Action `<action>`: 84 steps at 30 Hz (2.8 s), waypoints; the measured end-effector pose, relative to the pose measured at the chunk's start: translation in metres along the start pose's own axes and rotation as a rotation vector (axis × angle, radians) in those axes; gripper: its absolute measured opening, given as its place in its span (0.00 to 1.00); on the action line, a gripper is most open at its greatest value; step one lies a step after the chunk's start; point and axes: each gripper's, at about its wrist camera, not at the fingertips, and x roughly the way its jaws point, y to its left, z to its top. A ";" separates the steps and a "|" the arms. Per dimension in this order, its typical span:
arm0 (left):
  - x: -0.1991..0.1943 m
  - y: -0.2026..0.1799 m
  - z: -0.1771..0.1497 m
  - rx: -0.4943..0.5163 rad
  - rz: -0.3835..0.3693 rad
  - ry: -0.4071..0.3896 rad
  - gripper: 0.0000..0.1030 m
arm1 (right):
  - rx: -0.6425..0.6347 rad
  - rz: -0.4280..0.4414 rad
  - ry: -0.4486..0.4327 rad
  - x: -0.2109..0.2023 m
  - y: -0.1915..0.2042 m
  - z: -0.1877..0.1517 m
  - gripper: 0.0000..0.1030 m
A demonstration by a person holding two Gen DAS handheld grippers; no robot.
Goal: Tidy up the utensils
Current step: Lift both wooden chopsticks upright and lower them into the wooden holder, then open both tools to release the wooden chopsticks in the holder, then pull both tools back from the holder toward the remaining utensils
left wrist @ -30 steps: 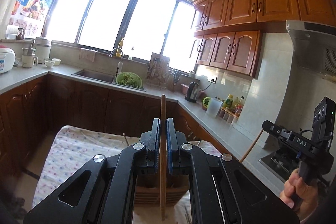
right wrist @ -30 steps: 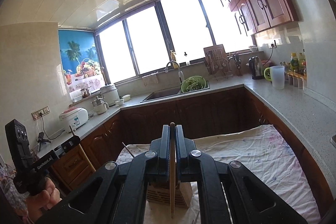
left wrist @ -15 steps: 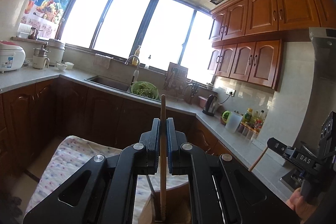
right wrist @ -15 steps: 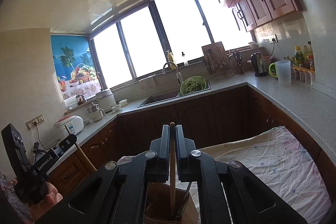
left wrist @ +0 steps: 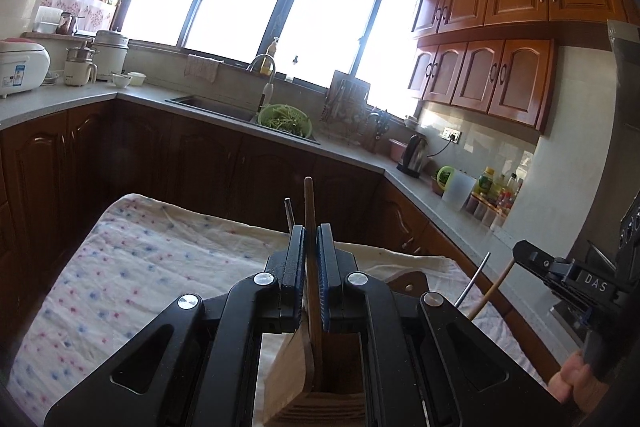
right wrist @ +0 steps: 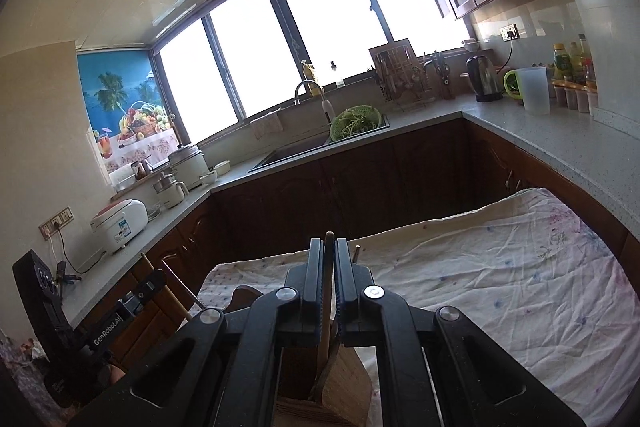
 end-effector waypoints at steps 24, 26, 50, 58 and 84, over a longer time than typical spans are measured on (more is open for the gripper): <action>-0.016 0.002 0.004 -0.008 0.044 0.073 0.59 | 0.059 0.038 0.006 -0.016 -0.012 0.006 0.70; -0.021 0.001 0.002 -0.011 0.043 0.080 0.65 | 0.068 0.039 0.004 -0.020 -0.015 0.006 0.77; -0.127 -0.015 -0.051 -0.027 0.053 0.183 0.92 | 0.128 -0.008 0.071 -0.121 -0.054 -0.060 0.99; -0.163 -0.018 -0.072 -0.049 0.056 0.217 0.92 | 0.122 -0.024 0.097 -0.154 -0.059 -0.086 0.99; -0.223 -0.012 -0.153 -0.140 0.107 0.392 0.92 | -0.006 -0.061 0.142 -0.194 -0.036 -0.142 0.99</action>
